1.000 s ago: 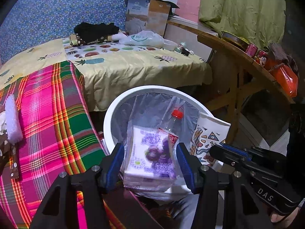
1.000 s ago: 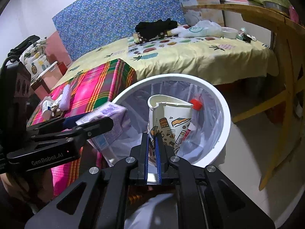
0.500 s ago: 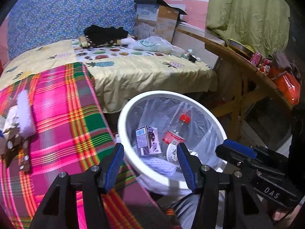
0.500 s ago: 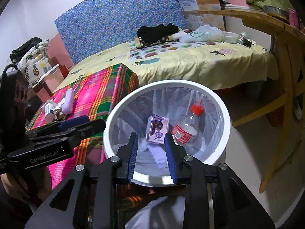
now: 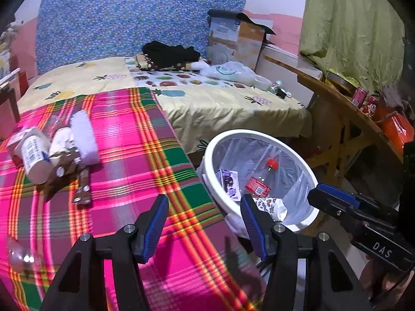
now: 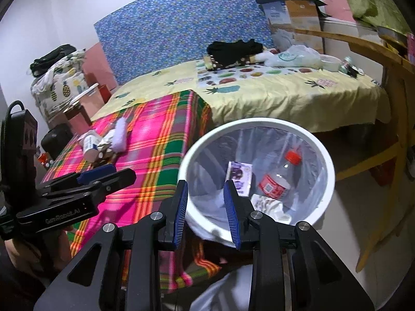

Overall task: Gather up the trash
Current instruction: 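Move both open tools back over the table toward the remaining trash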

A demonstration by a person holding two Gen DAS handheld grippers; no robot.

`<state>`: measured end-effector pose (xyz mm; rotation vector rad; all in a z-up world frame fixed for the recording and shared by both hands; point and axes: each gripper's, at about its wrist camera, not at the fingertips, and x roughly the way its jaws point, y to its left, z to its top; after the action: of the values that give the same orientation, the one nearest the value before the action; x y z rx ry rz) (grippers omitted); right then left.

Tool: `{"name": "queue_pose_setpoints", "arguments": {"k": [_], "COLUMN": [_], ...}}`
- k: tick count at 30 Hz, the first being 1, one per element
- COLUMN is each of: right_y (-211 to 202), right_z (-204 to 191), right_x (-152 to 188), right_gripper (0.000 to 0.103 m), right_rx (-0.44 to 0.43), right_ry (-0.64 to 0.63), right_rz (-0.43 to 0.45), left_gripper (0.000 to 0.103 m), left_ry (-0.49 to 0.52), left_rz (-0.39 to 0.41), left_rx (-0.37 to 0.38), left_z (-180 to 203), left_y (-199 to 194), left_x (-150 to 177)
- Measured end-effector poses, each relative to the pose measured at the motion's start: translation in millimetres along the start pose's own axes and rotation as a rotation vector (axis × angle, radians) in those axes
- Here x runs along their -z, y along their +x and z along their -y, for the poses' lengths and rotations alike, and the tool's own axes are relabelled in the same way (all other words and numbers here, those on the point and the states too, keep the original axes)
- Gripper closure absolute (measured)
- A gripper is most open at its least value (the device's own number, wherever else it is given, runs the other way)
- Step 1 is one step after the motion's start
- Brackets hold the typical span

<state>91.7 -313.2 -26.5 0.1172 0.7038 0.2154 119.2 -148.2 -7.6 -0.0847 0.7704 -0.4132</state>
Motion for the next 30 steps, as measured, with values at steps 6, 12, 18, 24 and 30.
{"name": "queue_pose_setpoints", "arguments": {"k": [6, 12, 18, 24, 30], "right_y": [0, 4, 8, 12, 13], "right_z": [-16, -31, -47, -58, -72], "right_x": [2, 8, 9, 6, 4], "right_gripper": [0.073, 0.073, 0.073, 0.073, 0.073], "right_rx": [-0.034, -0.079, -0.104, -0.129, -0.157], "right_ry": [-0.023, -0.032, -0.065, -0.068, -0.092], "right_rz": [0.002, -0.016, -0.032, -0.032, -0.03], "left_gripper": [0.046, 0.046, 0.046, 0.046, 0.046], "left_ry": [-0.013, -0.029, -0.059, -0.091, -0.116], "left_rz": [0.026, 0.04, 0.049, 0.055, 0.068], "left_rx": [-0.036, -0.093, -0.128, -0.16, -0.2], "left_z": [-11, -23, -40, -58, -74], "left_y": [-21, -39, -51, -64, -77], "left_x": [9, 20, 29, 37, 40]}}
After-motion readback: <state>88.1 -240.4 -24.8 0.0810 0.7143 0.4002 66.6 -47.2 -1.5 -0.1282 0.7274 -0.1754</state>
